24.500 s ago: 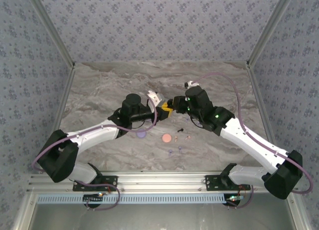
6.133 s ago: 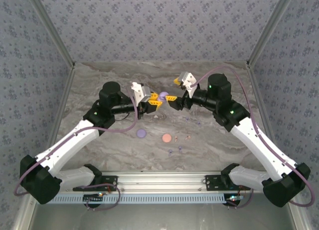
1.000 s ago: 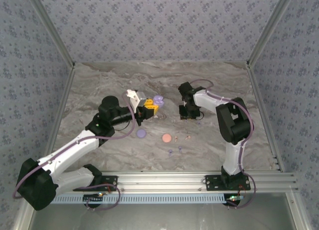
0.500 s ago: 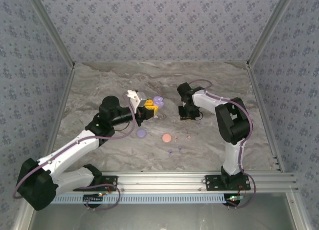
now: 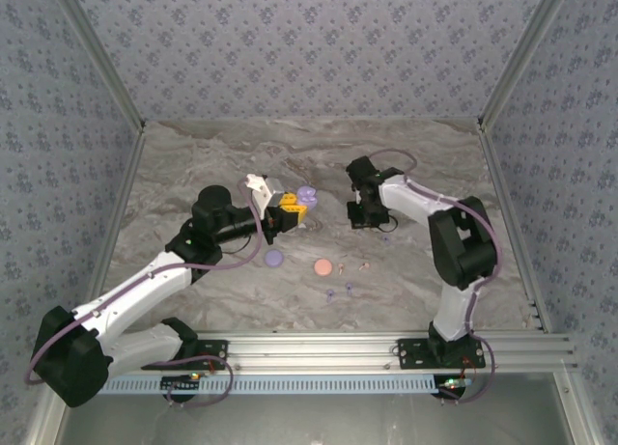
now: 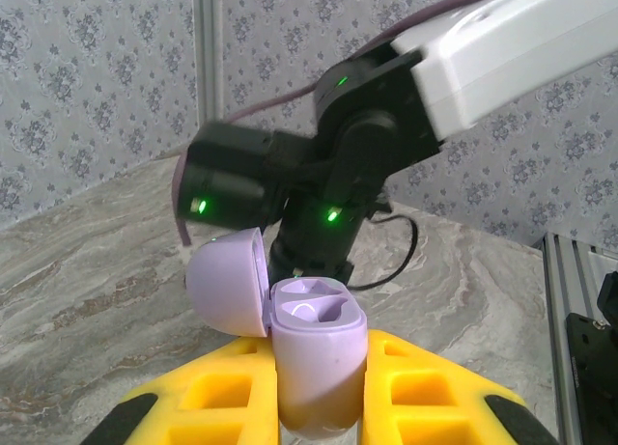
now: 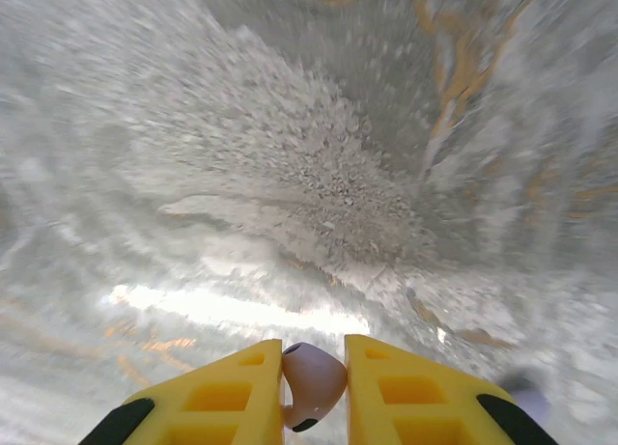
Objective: Insert the wireless bluetooth earbuds into the charging case
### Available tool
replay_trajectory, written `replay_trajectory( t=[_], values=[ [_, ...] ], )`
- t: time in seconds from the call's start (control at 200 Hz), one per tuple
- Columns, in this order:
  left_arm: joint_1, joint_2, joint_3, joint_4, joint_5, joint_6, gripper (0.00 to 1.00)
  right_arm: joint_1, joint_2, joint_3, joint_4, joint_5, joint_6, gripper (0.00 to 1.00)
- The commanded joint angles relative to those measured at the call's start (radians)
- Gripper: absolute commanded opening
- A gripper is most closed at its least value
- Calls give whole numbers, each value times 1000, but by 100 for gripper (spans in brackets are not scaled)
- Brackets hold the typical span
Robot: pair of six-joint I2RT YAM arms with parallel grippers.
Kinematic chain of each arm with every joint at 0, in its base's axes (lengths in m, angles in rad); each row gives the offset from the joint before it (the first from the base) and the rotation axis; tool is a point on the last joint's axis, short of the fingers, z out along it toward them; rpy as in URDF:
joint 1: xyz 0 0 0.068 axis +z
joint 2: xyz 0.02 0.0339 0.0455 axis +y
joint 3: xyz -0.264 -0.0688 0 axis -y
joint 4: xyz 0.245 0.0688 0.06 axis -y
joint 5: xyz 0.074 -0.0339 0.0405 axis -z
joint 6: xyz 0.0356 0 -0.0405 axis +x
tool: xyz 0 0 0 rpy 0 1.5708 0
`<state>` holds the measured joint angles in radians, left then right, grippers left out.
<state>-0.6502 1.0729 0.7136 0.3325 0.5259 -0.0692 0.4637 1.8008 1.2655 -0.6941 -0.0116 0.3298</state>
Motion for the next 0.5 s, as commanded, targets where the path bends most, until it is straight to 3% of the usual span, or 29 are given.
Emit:
replay_trajectory(
  t=[0.0,0.305,0.495],
  values=[
    [-6,-7,27,18,5,-3,0,0,-162,-19,55,6,-68,22],
    [-15,119,50,134,63,-92,0,8,-565,-137,220,-163,-276,22],
    [-37,194,82,179,86,-121,0,40,-704,-155,294,-246,-339,22]
  ],
)
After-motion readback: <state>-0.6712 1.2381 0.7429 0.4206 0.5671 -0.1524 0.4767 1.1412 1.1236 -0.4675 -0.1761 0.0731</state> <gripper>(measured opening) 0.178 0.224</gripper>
